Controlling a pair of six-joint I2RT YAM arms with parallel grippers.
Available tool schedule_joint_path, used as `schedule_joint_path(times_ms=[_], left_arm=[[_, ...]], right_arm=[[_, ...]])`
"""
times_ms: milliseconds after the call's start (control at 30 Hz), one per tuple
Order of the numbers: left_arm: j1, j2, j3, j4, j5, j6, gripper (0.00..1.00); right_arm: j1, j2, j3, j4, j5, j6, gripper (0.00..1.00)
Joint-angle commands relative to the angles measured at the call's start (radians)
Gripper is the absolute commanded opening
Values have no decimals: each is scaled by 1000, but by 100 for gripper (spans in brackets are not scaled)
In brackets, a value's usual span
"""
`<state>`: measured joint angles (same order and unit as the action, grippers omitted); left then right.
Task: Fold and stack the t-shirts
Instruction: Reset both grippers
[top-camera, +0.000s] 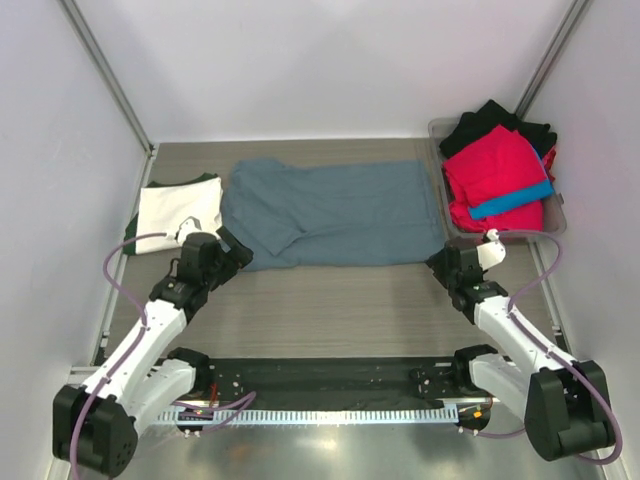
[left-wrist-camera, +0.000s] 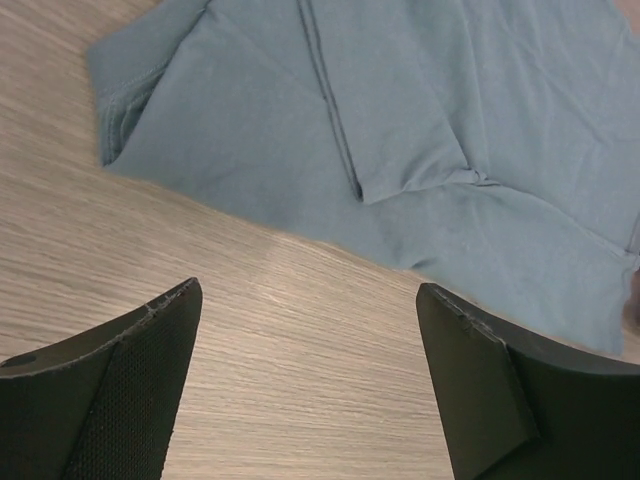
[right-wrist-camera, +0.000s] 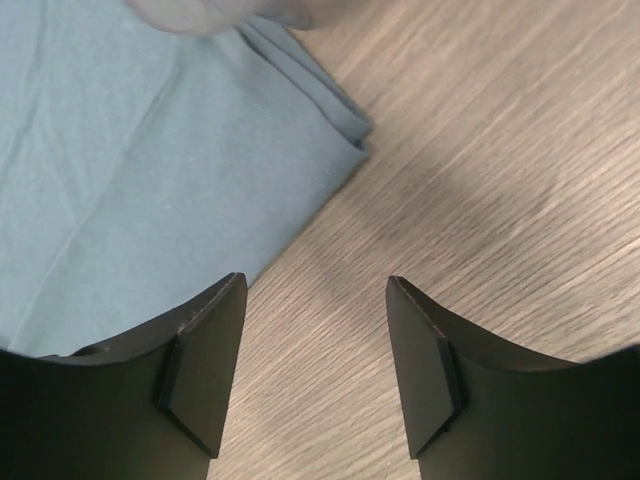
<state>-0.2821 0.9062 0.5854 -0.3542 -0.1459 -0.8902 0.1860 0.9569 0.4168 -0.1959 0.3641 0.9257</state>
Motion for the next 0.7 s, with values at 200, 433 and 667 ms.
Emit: schedule_joint_path(times_ms=[200, 433, 667], left_arm=[[12, 67, -33, 92, -70, -61, 94], [18, 132, -71, 165, -98, -160, 91], [18, 181, -95, 190, -129, -242, 87]], right_arm=[[-14, 173, -15, 190, 94, 183, 63], [-19, 298, -26, 323, 139, 308, 58], [-17, 397, 26, 310, 187, 338, 33]])
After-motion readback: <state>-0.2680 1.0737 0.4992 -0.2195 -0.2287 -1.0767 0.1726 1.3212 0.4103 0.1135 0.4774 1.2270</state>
